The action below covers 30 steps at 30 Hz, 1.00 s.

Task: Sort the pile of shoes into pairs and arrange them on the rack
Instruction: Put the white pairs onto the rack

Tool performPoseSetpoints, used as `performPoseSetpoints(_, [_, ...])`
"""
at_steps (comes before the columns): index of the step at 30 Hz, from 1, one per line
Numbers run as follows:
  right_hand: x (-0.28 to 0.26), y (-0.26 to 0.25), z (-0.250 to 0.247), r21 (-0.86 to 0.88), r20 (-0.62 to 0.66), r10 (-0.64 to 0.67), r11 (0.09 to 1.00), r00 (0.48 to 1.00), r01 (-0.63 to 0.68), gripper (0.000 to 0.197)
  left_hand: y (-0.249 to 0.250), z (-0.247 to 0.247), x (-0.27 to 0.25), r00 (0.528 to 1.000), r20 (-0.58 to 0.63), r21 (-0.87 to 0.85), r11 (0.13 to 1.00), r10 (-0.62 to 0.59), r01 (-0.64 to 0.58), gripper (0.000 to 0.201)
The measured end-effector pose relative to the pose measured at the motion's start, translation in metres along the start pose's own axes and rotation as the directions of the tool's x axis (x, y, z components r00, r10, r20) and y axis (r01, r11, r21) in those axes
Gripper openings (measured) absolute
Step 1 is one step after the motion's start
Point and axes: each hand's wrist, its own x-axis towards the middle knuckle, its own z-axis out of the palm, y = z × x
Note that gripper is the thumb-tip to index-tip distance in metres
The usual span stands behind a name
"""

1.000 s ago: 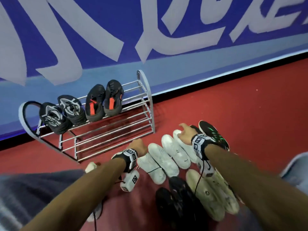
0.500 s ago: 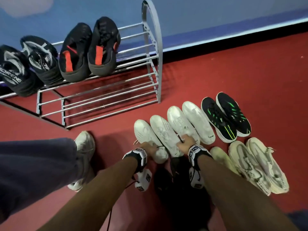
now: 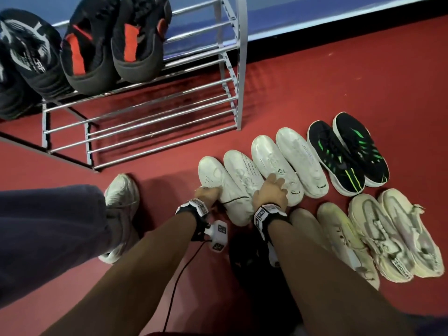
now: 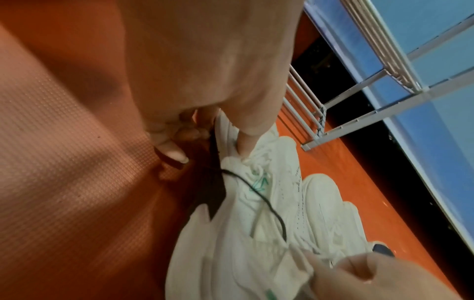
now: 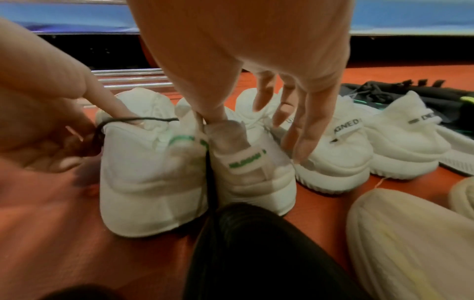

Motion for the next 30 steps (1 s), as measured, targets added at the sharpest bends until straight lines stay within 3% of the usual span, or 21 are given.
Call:
performPoseSetpoints(5, [0.014, -0.003, 0.012, 0.141, 0.085, 0.139, 0.979, 0.987, -0.151, 0.057, -0.019, 0.004, 0.013, 0.995, 0.093, 0.085, 0.996, 0.023, -0.031, 0.023])
performPoseSetpoints(10, [0.011, 0.002, 0.012, -0.027, 0.061, 0.091, 0.996, 0.994, -0.09, 0.059, -0.011, 0.0, -0.006, 0.989, 0.118, 0.119, 0.988, 0.084, -0.098, 0.029])
performPoseSetpoints(12, [0.012, 0.001, 0.009, -0.061, 0.135, 0.045, 0.997, 0.99, -0.037, 0.057, -0.006, -0.008, -0.012, 0.986, 0.071, 0.128, 0.979, 0.148, -0.156, 0.007])
performPoseSetpoints(15, [0.017, 0.003, 0.006, -0.059, 0.304, 0.055, 0.998, 0.951, -0.039, 0.069, -0.007, -0.026, -0.003, 0.972, 0.076, 0.192, 0.953, 0.222, -0.233, 0.036])
performPoseSetpoints(18, [0.018, 0.002, 0.002, 0.054, 0.395, -0.046, 0.998, 0.918, 0.027, 0.057, 0.0, -0.043, -0.012, 0.959, 0.114, 0.338, 0.898, 0.259, -0.283, 0.045])
performPoseSetpoints(21, [0.013, -0.003, -0.009, 0.076, 0.378, -0.104, 0.994, 0.92, 0.082, 0.038, 0.007, -0.054, -0.022, 0.951, 0.138, 0.472, 0.826, 0.276, -0.309, 0.041])
performPoseSetpoints(24, [0.01, -0.011, -0.025, 0.249, 0.27, -0.194, 0.96, 0.943, 0.126, 0.016, 0.029, -0.061, -0.055, 0.945, 0.139, 0.536, 0.779, 0.297, -0.324, 0.041])
performPoseSetpoints(27, [-0.007, -0.023, -0.064, 0.341, 0.208, -0.285, 0.918, 0.936, 0.204, 0.023, 0.056, -0.067, -0.096, 0.924, 0.165, 0.588, 0.717, 0.346, -0.373, 0.035])
performPoseSetpoints(30, [-0.022, -0.041, -0.102, 0.274, 0.184, -0.346, 0.917, 0.92, 0.29, 0.04, 0.084, -0.077, -0.132, 0.88, 0.227, 0.568, 0.677, 0.418, -0.468, 0.038])
